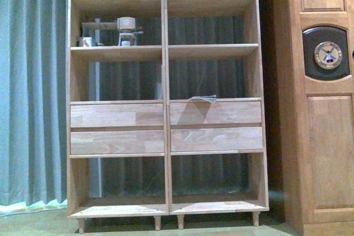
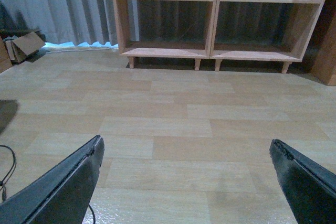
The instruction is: Organize books on shelf
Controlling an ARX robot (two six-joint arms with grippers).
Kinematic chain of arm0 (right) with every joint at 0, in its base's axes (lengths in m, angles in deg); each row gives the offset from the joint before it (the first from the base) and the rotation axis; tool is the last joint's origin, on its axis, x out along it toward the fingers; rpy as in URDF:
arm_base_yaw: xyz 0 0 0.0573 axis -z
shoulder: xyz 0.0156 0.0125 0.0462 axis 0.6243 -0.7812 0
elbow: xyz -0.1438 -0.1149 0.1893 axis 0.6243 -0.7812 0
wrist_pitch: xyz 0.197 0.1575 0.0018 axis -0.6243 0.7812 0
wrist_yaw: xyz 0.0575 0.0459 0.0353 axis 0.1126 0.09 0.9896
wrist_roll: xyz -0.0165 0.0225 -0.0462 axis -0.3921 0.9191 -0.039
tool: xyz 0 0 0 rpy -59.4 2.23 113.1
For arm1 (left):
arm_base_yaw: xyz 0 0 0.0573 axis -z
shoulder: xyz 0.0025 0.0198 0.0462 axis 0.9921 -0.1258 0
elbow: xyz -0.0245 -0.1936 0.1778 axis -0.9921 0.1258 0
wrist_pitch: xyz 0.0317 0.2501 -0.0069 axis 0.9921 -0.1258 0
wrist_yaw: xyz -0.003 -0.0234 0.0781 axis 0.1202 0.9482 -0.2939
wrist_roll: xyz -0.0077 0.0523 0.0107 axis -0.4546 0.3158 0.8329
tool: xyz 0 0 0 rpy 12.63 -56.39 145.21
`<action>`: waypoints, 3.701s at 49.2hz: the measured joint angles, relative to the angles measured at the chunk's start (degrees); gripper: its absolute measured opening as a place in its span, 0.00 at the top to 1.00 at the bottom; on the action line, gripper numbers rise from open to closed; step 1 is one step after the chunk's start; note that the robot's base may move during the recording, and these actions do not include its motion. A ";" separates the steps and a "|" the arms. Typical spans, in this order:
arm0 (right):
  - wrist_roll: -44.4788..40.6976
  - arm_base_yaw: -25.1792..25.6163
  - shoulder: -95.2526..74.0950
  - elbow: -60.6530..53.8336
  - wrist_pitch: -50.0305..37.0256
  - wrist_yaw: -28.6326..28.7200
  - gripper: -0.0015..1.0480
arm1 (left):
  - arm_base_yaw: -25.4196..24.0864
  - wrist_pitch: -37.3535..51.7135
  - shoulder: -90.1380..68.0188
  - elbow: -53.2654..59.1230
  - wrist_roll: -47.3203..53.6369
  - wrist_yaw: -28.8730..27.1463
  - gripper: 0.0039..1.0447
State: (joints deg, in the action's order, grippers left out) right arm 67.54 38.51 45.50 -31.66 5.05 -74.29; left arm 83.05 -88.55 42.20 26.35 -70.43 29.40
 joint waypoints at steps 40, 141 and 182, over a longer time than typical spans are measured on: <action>0.00 0.00 0.00 0.00 0.00 0.02 0.07 | 0.00 0.00 0.02 0.00 0.00 -0.02 0.07; 0.00 0.00 0.00 0.00 0.02 -0.09 0.07 | 0.00 0.00 0.07 0.00 0.00 -0.02 0.07; 0.02 0.02 0.02 0.00 0.04 0.00 0.07 | -0.02 -0.02 0.07 0.00 0.00 0.00 0.07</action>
State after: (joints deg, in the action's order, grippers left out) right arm 67.56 38.53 45.53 -31.66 5.09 -74.29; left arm 83.03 -88.57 42.27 26.35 -70.43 29.40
